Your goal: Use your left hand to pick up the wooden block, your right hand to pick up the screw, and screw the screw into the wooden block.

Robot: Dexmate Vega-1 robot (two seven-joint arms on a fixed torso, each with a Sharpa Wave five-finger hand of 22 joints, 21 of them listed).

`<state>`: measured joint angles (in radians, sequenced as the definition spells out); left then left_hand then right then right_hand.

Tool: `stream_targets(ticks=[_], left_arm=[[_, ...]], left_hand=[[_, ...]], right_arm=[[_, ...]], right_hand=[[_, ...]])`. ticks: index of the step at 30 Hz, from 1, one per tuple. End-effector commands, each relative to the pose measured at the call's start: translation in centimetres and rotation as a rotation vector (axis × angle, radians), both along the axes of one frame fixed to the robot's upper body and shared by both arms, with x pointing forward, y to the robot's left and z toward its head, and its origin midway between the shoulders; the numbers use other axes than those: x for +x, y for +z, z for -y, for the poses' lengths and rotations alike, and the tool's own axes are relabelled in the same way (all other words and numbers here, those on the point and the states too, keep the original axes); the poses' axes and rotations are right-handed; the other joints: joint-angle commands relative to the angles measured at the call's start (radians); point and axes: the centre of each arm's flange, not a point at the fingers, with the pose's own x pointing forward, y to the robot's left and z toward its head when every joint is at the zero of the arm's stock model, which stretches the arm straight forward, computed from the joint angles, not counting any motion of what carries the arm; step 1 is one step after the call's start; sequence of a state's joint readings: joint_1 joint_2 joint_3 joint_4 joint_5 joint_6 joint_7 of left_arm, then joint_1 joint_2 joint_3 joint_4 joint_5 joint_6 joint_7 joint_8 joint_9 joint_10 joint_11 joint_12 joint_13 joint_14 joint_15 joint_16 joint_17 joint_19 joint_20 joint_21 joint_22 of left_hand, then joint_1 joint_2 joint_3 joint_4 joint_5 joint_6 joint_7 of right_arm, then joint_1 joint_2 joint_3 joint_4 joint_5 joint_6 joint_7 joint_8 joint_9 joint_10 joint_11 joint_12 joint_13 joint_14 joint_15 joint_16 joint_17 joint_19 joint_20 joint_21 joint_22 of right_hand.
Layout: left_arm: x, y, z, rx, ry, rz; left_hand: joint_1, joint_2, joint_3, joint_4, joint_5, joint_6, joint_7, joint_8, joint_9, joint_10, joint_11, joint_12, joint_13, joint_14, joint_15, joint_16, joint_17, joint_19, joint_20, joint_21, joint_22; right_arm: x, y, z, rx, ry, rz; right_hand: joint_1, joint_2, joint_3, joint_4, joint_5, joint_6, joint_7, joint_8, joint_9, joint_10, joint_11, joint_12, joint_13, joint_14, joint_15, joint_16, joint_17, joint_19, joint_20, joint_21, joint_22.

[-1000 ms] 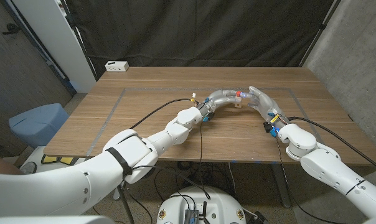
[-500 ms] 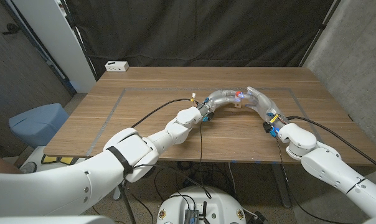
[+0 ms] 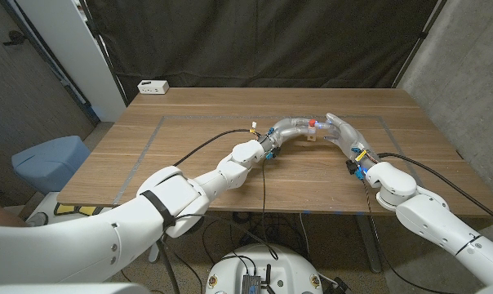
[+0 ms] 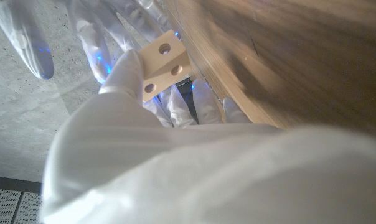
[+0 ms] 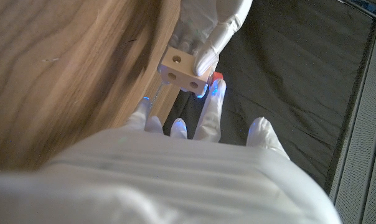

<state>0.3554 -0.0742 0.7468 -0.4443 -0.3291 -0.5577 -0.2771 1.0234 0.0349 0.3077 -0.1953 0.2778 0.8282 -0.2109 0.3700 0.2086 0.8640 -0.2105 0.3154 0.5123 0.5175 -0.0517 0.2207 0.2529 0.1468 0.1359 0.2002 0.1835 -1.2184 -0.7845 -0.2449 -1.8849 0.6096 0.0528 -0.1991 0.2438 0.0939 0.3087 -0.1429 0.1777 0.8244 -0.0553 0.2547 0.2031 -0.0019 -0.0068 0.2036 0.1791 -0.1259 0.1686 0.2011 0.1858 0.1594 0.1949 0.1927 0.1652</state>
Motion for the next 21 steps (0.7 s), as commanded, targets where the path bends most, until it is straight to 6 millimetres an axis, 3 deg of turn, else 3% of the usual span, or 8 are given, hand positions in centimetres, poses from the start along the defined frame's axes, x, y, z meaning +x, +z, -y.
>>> stream_targets(ticks=[1, 9, 21], left_arm=[[-0.03, 0.18, 0.12, 0.006, 0.000, 0.007], [-0.18, 0.27, 0.15, 0.006, -0.001, 0.018], [-0.47, 0.07, 0.30, 0.003, -0.004, 0.026]], left_hand=[[-0.057, 0.067, 0.050, 0.044, 0.010, 0.090, 0.055, 0.005, 0.006, 0.020, -0.007, 0.051, 0.104, 0.011, -0.076, 0.001, 0.003, 0.007, -0.005, 0.010, 0.002], [-0.056, 0.066, 0.050, 0.043, 0.010, 0.091, 0.054, 0.005, 0.006, 0.020, -0.007, 0.051, 0.104, 0.011, -0.078, 0.001, 0.004, 0.007, -0.004, 0.010, 0.002], [-0.058, 0.065, 0.050, 0.043, 0.010, 0.090, 0.054, 0.005, 0.006, 0.020, -0.007, 0.051, 0.104, 0.011, -0.076, 0.001, 0.003, 0.008, -0.003, 0.011, 0.002]], right_arm=[[-0.22, 0.15, 0.51, 0.012, -0.034, 0.010], [-0.21, 0.46, 0.84, 0.000, -0.041, 0.020], [0.00, 0.53, 0.90, -0.005, -0.034, 0.022]], right_hand=[[0.008, 0.006, 0.008, 0.001, 0.004, -0.028, 0.001, -0.014, 0.003, 0.005, 0.015, -0.005, 0.003, 0.010, 0.005, 0.006, 0.003, 0.017, 0.005, 0.007, 0.004], [0.009, 0.002, 0.008, 0.001, 0.003, -0.085, -0.008, -0.040, 0.005, -0.003, 0.036, -0.011, 0.004, 0.017, 0.007, 0.005, 0.003, 0.027, 0.010, 0.004, 0.003], [0.006, -0.003, 0.005, 0.002, 0.002, -0.154, -0.027, -0.064, 0.006, -0.024, 0.041, -0.018, 0.004, 0.012, 0.012, 0.000, 0.004, 0.023, 0.015, -0.002, 0.003]])
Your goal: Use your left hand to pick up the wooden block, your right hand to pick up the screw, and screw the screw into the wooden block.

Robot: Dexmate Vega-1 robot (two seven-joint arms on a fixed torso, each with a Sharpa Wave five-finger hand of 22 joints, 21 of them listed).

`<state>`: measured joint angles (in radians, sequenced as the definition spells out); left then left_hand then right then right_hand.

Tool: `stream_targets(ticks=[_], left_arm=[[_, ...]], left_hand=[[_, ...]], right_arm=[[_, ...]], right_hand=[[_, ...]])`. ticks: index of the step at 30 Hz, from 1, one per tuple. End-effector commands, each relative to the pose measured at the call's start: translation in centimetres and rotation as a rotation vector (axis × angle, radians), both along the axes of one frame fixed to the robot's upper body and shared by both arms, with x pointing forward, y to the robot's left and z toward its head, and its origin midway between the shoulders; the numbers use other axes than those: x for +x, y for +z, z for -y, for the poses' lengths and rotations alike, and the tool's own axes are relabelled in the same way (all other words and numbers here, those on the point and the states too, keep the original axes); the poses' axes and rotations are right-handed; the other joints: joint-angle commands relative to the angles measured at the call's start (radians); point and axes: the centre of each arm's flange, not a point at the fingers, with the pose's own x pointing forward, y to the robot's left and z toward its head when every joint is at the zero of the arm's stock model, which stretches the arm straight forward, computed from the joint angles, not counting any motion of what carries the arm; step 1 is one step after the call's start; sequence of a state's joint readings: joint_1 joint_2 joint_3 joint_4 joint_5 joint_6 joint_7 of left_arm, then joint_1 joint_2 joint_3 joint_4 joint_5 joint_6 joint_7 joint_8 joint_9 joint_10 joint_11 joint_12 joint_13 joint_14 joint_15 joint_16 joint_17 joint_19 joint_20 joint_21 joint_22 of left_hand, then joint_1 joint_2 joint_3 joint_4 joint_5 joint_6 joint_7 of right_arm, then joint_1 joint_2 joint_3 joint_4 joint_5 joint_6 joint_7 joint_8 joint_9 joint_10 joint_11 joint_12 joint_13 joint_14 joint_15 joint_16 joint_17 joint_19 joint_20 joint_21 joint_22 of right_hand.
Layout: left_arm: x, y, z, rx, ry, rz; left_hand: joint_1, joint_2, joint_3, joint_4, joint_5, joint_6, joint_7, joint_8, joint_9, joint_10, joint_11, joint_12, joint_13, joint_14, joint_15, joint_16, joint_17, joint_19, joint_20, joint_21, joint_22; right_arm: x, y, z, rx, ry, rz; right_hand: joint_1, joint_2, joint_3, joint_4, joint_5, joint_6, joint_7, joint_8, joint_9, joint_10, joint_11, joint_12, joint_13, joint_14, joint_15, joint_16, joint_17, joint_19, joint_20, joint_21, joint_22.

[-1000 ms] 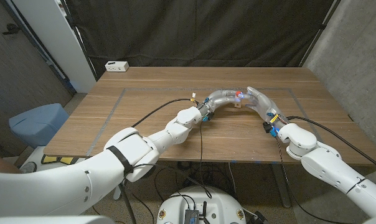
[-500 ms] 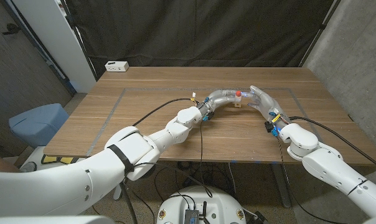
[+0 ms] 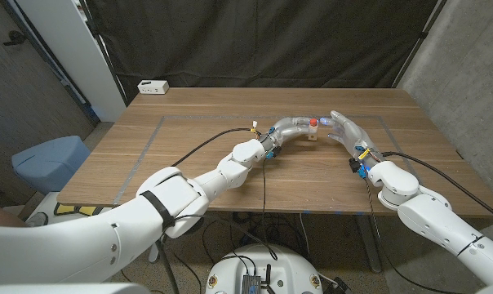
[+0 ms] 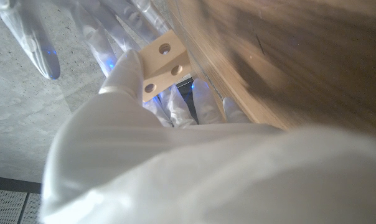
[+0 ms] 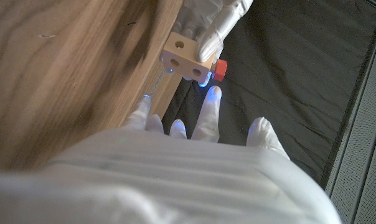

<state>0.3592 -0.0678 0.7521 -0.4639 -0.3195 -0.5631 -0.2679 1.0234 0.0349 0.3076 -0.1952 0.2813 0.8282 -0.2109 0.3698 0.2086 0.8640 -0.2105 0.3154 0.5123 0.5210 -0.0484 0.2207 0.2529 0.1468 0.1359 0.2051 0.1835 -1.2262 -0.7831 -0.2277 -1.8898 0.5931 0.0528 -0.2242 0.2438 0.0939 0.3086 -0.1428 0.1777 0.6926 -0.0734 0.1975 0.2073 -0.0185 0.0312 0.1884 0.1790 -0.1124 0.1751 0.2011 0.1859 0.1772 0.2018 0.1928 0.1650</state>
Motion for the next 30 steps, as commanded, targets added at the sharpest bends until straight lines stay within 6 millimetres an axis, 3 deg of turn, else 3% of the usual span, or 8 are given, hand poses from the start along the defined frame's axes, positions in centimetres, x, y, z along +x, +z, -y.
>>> stream_targets(ticks=[1, 5, 19, 30], left_arm=[[-0.27, -0.23, 0.16, -0.001, -0.001, 0.007], [-0.37, -0.25, 0.26, 0.000, -0.003, 0.009], [-0.69, -0.27, 0.37, -0.003, -0.006, 0.017], [-0.83, -0.35, 0.38, -0.005, -0.006, 0.017]], left_hand=[[-0.058, 0.065, 0.050, 0.043, 0.006, 0.090, 0.054, 0.005, 0.006, 0.020, -0.007, 0.051, 0.104, 0.007, -0.080, 0.001, 0.003, 0.008, -0.003, 0.005, 0.002], [-0.058, 0.066, 0.050, 0.043, 0.006, 0.090, 0.053, 0.005, 0.006, 0.020, -0.007, 0.051, 0.104, 0.008, -0.081, 0.001, 0.004, 0.008, -0.003, 0.005, 0.002], [-0.058, 0.065, 0.050, 0.042, 0.006, 0.092, 0.053, 0.005, 0.006, 0.021, -0.007, 0.051, 0.104, 0.008, -0.081, 0.002, 0.004, 0.008, -0.005, 0.005, 0.002], [-0.057, 0.065, 0.050, 0.041, 0.006, 0.093, 0.054, 0.005, 0.006, 0.021, -0.007, 0.051, 0.104, 0.008, -0.081, 0.002, 0.005, 0.009, -0.005, 0.005, 0.002]], right_arm=[[0.21, 0.15, 0.19, -0.009, 0.003, 0.005], [0.28, 0.23, 0.13, -0.021, 0.011, 0.009], [0.45, 0.32, -0.02, -0.043, 0.044, 0.001], [0.54, 0.22, -0.13, -0.041, 0.053, -0.003]], right_hand=[[0.006, -0.004, 0.005, 0.002, 0.002, -0.024, -0.010, -0.008, 0.002, -0.011, 0.002, -0.003, 0.004, -0.002, 0.005, 0.000, 0.003, 0.005, 0.008, -0.002, 0.003], [0.005, -0.005, 0.004, 0.002, 0.002, -0.038, -0.014, -0.011, 0.001, -0.023, -0.012, -0.006, 0.004, -0.007, 0.007, -0.003, 0.004, 0.001, 0.009, -0.005, 0.003], [0.000, -0.012, 0.000, 0.003, 0.003, -0.075, -0.019, -0.016, -0.001, -0.056, -0.008, -0.011, 0.004, -0.035, 0.009, -0.011, 0.005, -0.020, 0.011, -0.012, 0.004], [-0.007, -0.015, -0.005, 0.006, 0.003, -0.057, -0.016, -0.005, -0.002, -0.063, -0.012, -0.008, 0.004, -0.038, 0.011, -0.009, 0.007, -0.029, 0.011, -0.012, 0.004]])
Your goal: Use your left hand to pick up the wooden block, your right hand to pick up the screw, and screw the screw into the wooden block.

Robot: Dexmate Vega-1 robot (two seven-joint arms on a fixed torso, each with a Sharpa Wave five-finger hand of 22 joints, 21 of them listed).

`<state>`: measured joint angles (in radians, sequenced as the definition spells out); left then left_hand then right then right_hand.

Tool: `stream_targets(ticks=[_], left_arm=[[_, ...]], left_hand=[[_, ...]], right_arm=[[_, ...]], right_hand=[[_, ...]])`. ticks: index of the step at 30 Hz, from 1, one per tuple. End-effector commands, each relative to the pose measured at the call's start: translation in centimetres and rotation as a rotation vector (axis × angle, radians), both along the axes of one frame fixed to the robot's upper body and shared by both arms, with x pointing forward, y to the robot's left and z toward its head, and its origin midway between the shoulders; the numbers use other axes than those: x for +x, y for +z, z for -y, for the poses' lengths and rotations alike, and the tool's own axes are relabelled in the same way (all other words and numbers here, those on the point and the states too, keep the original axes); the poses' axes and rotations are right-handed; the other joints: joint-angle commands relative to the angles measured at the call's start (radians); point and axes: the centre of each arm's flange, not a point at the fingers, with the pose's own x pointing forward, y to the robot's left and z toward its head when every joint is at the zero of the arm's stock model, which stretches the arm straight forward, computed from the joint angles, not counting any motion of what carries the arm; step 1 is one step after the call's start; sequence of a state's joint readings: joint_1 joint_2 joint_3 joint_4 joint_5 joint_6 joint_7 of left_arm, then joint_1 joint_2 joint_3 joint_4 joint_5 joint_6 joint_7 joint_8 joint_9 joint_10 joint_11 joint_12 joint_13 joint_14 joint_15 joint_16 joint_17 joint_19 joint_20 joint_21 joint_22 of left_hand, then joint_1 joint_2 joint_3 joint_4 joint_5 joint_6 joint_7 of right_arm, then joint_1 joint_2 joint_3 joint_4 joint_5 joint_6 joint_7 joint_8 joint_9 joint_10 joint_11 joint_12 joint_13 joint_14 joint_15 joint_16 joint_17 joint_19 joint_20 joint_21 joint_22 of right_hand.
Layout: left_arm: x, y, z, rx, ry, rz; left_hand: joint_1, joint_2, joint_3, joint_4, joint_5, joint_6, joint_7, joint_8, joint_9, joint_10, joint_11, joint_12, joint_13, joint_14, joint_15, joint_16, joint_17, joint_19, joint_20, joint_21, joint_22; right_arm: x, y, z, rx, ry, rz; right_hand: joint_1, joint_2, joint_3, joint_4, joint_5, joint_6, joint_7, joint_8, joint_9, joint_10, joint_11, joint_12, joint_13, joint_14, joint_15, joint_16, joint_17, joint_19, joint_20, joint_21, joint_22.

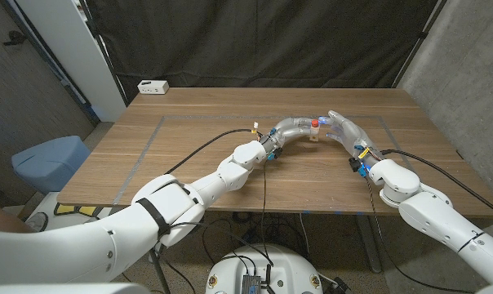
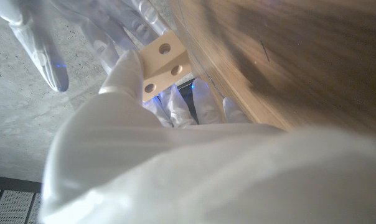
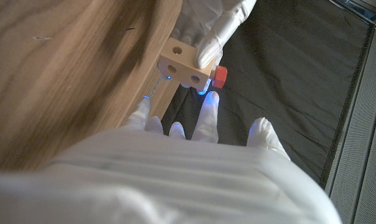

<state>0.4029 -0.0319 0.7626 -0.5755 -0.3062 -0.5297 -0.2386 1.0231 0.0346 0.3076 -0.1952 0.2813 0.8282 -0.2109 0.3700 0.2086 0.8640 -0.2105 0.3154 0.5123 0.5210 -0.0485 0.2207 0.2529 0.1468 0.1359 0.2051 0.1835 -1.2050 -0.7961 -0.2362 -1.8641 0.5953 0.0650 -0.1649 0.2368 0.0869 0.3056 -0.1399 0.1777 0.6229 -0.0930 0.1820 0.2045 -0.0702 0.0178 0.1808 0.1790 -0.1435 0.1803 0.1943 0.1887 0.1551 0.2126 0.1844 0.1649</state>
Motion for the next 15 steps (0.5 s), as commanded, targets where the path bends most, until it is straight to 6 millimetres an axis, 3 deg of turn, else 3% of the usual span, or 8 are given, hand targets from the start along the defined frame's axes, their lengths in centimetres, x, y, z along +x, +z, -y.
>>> stream_targets(ticks=[1, 15], left_arm=[[-0.20, -0.09, 0.04, -0.002, -0.001, 0.002], [-0.10, -0.03, 0.08, 0.000, -0.002, -0.001]], left_hand=[[-0.057, 0.066, 0.050, 0.042, 0.006, 0.093, 0.054, 0.005, 0.006, 0.021, -0.007, 0.051, 0.104, 0.007, -0.082, 0.002, 0.005, 0.009, -0.005, 0.005, 0.002], [-0.058, 0.067, 0.051, 0.042, 0.007, 0.091, 0.054, 0.004, 0.006, 0.021, -0.007, 0.051, 0.103, 0.007, -0.080, 0.002, 0.005, 0.008, -0.004, 0.005, 0.002]], right_arm=[[0.12, -0.06, -0.18, -0.006, 0.017, -0.002], [0.09, 0.03, -0.23, 0.002, 0.009, 0.002]], right_hand=[[-0.001, -0.008, -0.002, 0.004, 0.003, 0.015, 0.004, 0.011, 0.001, -0.011, 0.001, 0.000, 0.004, -0.007, 0.005, -0.003, 0.004, -0.007, 0.000, -0.004, 0.004], [-0.006, -0.006, -0.003, 0.006, 0.005, 0.062, 0.011, 0.029, 0.000, 0.004, -0.010, 0.009, 0.004, -0.003, 0.003, 0.001, 0.004, -0.008, -0.002, -0.001, 0.004]])
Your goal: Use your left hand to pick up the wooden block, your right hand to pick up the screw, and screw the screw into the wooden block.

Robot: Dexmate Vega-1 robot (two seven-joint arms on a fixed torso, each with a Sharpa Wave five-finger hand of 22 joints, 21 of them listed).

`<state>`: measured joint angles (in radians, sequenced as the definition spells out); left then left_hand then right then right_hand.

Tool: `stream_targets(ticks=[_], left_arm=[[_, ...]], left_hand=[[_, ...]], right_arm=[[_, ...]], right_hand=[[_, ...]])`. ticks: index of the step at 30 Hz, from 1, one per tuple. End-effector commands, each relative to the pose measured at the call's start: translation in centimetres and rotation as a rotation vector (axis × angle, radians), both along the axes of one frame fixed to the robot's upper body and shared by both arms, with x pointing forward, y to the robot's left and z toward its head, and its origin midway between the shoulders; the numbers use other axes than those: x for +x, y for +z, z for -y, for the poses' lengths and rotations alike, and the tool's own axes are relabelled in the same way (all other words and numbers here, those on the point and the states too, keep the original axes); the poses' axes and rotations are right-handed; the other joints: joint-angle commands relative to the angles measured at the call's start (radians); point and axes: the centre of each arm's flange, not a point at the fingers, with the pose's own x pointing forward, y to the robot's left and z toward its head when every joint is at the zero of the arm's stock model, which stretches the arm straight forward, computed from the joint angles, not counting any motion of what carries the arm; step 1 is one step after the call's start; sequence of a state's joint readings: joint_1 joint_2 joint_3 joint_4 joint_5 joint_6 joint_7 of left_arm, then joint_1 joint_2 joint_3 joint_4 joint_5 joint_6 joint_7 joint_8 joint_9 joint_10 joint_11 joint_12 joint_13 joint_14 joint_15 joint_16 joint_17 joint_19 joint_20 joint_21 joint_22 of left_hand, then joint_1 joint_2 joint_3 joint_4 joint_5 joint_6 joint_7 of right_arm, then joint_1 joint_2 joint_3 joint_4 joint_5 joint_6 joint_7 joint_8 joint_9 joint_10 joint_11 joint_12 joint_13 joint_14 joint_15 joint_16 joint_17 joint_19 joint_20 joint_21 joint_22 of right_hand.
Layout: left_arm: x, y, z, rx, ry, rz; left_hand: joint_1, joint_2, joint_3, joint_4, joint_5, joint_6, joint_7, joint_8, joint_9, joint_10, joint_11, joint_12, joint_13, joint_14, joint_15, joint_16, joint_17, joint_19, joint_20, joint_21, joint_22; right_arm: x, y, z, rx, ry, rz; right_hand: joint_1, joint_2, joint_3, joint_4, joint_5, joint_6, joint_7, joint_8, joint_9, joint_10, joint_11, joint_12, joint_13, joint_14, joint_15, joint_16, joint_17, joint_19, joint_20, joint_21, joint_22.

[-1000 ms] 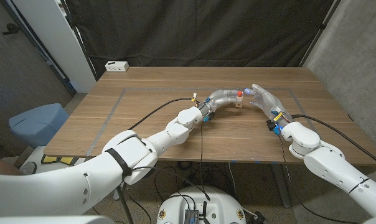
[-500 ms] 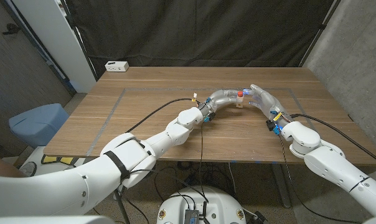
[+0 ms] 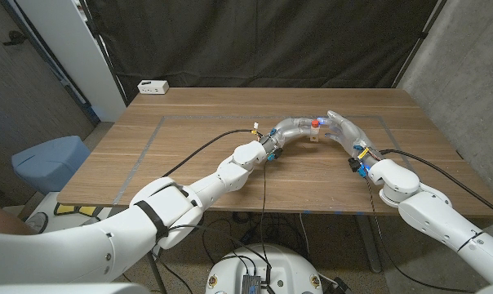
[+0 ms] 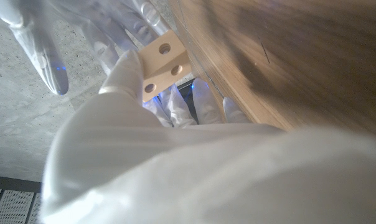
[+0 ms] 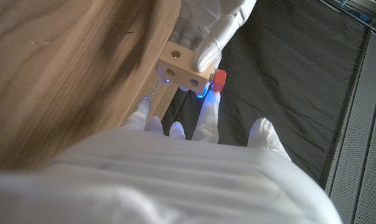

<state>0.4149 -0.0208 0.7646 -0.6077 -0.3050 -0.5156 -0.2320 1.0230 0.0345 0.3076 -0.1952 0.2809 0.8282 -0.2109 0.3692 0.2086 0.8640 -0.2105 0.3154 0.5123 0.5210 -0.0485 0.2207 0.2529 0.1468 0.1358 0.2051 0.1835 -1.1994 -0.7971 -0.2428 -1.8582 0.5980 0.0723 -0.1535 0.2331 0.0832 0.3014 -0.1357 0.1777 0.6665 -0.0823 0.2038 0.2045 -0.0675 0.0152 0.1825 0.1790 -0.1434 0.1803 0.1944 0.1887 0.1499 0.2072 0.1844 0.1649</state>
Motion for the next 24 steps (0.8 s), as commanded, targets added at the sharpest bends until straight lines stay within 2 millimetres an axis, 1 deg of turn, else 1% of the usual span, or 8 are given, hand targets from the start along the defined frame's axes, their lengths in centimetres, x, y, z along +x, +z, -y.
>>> stream_targets(ticks=[1, 2, 3, 6, 13, 16, 24], left_arm=[[0.05, 0.05, 0.06, 0.001, -0.002, -0.001], [0.07, 0.07, 0.09, 0.003, -0.001, -0.001], [0.08, 0.07, 0.10, 0.003, -0.002, -0.002], [0.10, 0.08, 0.12, 0.003, -0.003, -0.003], [0.14, 0.09, 0.10, 0.004, -0.003, -0.003], [0.16, 0.10, 0.09, 0.004, -0.003, -0.004], [0.18, 0.06, 0.06, 0.001, -0.001, -0.005]], left_hand=[[-0.057, 0.067, 0.051, 0.042, 0.007, 0.092, 0.054, 0.005, 0.006, 0.021, -0.007, 0.051, 0.103, 0.008, -0.081, 0.002, 0.005, 0.008, -0.004, 0.005, 0.002], [-0.058, 0.065, 0.051, 0.042, 0.007, 0.092, 0.055, 0.005, 0.006, 0.021, -0.007, 0.051, 0.103, 0.008, -0.081, 0.002, 0.005, 0.008, -0.004, 0.005, 0.002], [-0.059, 0.067, 0.051, 0.043, 0.007, 0.092, 0.055, 0.005, 0.006, 0.020, -0.007, 0.051, 0.103, 0.008, -0.081, 0.002, 0.005, 0.008, -0.004, 0.005, 0.002], [-0.058, 0.067, 0.052, 0.042, 0.007, 0.092, 0.054, 0.005, 0.006, 0.020, -0.007, 0.051, 0.103, 0.008, -0.080, 0.002, 0.005, 0.008, -0.004, 0.005, 0.002], [-0.058, 0.066, 0.052, 0.042, 0.007, 0.093, 0.055, 0.005, 0.006, 0.021, -0.007, 0.052, 0.103, 0.008, -0.080, 0.002, 0.005, 0.008, -0.005, 0.005, 0.002], [-0.058, 0.067, 0.052, 0.042, 0.007, 0.093, 0.055, 0.005, 0.006, 0.021, -0.007, 0.052, 0.104, 0.008, -0.080, 0.002, 0.005, 0.008, -0.004, 0.005, 0.002], [-0.058, 0.067, 0.053, 0.042, 0.008, 0.093, 0.056, 0.005, 0.006, 0.021, -0.006, 0.052, 0.104, 0.007, -0.079, 0.001, 0.005, 0.009, -0.006, 0.005, 0.002]], right_arm=[[0.00, 0.04, -0.06, 0.006, -0.003, 0.001], [-0.02, 0.03, -0.06, 0.007, -0.007, 0.001], [-0.03, 0.02, -0.06, 0.007, -0.007, 0.001], [-0.05, -0.02, -0.04, 0.009, -0.010, -0.002], [-0.12, -0.15, -0.02, 0.007, -0.012, -0.002], [-0.11, -0.20, -0.03, 0.012, -0.015, -0.006], [-0.16, -0.36, 0.01, 0.008, -0.017, -0.009]], right_hand=[[-0.002, -0.002, 0.001, 0.002, 0.005, 0.023, 0.001, 0.009, 0.000, 0.003, -0.009, 0.008, 0.004, -0.003, 0.003, 0.002, 0.004, -0.002, 0.003, 0.000, 0.004], [-0.002, -0.002, 0.001, 0.002, 0.006, 0.031, 0.003, 0.012, 0.000, 0.004, -0.013, 0.009, 0.004, -0.002, 0.003, 0.002, 0.004, -0.002, 0.003, 0.000, 0.004], [-0.002, -0.001, 0.001, 0.002, 0.006, 0.033, 0.003, 0.012, 0.000, 0.008, -0.011, 0.010, 0.004, -0.001, 0.004, 0.002, 0.004, -0.001, 0.003, 0.000, 0.004], [-0.002, 0.000, 0.001, 0.002, 0.006, 0.051, 0.009, 0.018, 0.000, 0.016, -0.015, 0.013, 0.004, 0.001, 0.003, 0.003, 0.003, 0.000, 0.002, 0.001, 0.004], [-0.001, 0.002, 0.002, 0.002, 0.007, 0.077, 0.019, 0.026, 0.000, 0.024, -0.015, 0.015, 0.004, 0.005, 0.002, 0.005, 0.003, 0.005, 0.002, 0.003, 0.004], [-0.001, 0.003, 0.003, 0.001, 0.007, 0.087, 0.019, 0.029, 0.001, 0.030, -0.021, 0.016, 0.004, 0.008, 0.002, 0.006, 0.003, 0.006, 0.002, 0.004, 0.004], [0.001, 0.005, 0.004, 0.001, 0.008, 0.106, 0.024, 0.034, 0.001, 0.040, -0.024, 0.018, 0.004, 0.015, -0.001, 0.008, 0.002, 0.010, 0.001, 0.005, 0.004]])
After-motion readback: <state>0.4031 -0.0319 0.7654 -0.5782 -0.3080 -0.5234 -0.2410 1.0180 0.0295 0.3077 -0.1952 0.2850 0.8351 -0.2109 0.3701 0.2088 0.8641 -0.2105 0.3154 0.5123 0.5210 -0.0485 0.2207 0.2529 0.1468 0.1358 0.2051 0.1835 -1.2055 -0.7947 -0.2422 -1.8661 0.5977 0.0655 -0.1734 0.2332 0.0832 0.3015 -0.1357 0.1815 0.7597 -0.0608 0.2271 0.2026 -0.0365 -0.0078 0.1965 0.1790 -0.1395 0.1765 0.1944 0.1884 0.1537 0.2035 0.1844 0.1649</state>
